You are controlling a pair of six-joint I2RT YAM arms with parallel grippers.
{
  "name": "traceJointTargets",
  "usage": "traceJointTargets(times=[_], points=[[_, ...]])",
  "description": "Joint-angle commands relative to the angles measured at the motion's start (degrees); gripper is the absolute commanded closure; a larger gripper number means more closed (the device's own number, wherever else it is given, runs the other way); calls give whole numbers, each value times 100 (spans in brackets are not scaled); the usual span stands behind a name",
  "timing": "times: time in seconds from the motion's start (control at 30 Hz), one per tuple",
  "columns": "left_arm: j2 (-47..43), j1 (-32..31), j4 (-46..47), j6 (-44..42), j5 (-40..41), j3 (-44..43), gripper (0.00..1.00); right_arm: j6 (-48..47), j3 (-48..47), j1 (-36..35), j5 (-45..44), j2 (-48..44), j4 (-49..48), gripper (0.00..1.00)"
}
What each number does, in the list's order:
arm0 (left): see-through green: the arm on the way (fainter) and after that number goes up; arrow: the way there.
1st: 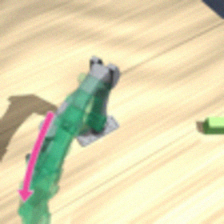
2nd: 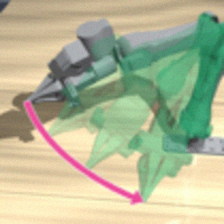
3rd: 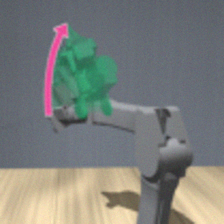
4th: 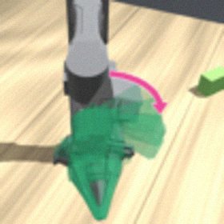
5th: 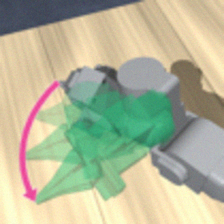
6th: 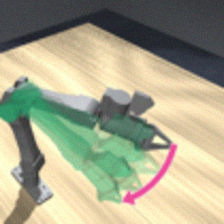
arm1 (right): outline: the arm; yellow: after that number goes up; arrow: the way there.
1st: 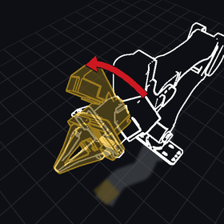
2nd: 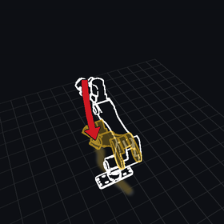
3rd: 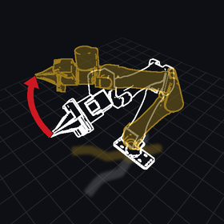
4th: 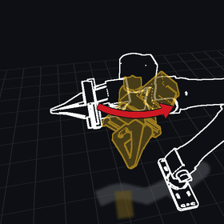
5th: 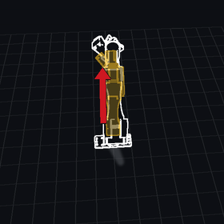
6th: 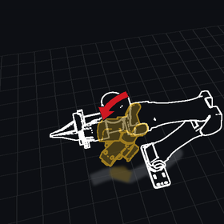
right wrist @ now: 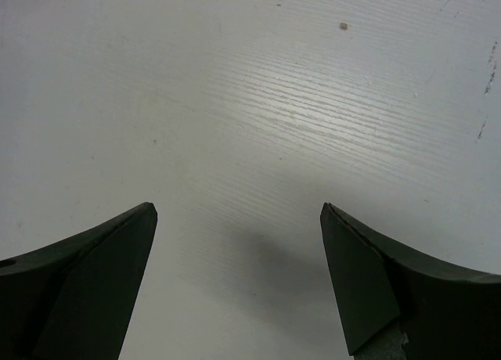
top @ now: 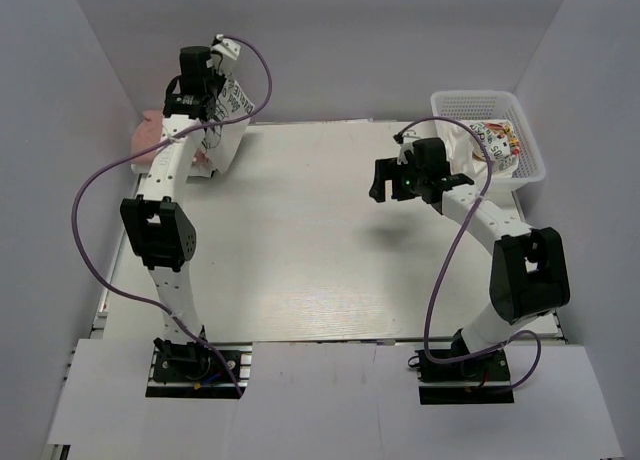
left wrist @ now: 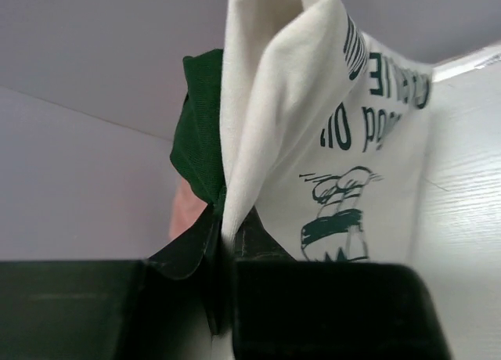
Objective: Fold and stack the t-shirts
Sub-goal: Put the neatly folded tshirt into the corner of the board with the left arm
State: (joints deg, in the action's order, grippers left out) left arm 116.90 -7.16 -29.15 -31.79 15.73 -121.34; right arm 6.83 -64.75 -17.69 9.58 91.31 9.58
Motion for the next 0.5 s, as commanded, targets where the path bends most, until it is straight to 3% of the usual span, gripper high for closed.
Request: traceJointTargets(times=[0.0,0.47], points=[[-124,136,136,-266,71,-487,100,-68,-301,3,157,63,-27,9],[244,1005,910,-47,-52,-364,100,-59,-573,-6,307,378,237,9]])
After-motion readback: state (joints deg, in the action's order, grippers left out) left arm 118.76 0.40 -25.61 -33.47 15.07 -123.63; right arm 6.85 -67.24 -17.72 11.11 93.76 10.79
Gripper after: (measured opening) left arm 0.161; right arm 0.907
